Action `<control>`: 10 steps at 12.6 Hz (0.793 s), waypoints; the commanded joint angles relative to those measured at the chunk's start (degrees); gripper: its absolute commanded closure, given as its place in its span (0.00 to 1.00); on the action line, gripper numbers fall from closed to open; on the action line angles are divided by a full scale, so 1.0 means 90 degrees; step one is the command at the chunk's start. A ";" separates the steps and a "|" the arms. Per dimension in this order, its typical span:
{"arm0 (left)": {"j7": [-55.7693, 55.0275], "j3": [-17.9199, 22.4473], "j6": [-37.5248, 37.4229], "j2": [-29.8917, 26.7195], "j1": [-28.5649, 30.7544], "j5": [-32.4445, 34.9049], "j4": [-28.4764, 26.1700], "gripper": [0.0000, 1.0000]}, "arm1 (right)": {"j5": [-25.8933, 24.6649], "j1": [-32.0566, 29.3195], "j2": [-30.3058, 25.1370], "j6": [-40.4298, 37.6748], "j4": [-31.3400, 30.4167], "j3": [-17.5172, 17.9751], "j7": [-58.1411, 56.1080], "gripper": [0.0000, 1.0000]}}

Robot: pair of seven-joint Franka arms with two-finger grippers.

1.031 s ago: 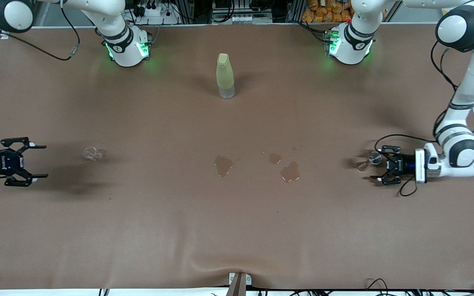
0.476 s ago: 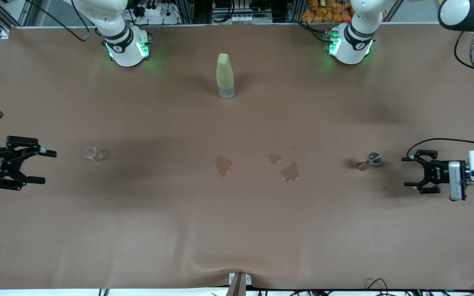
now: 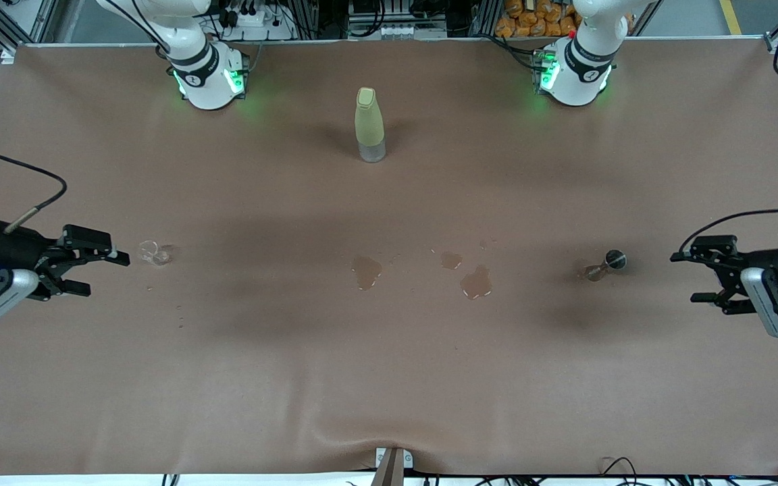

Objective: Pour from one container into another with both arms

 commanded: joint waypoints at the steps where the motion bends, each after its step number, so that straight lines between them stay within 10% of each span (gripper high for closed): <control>1: -0.1676 0.0071 0.0007 -0.0447 -0.0546 0.0778 -0.0195 0.00 | -0.0455 0.0066 -0.0345 0.0107 -0.0354 -0.0054 0.0560 0.00; 4: -0.3816 0.0081 0.0007 -0.0672 -0.1152 0.1346 -0.0185 0.00 | -0.1380 0.0252 -0.1231 0.0136 -0.1356 -0.0083 0.1537 0.00; 10: -0.6406 0.0072 0.0105 -0.0868 -0.1798 0.1943 -0.0185 0.00 | -0.1432 0.0008 -0.2649 0.0019 -0.2521 -0.0874 0.1881 0.00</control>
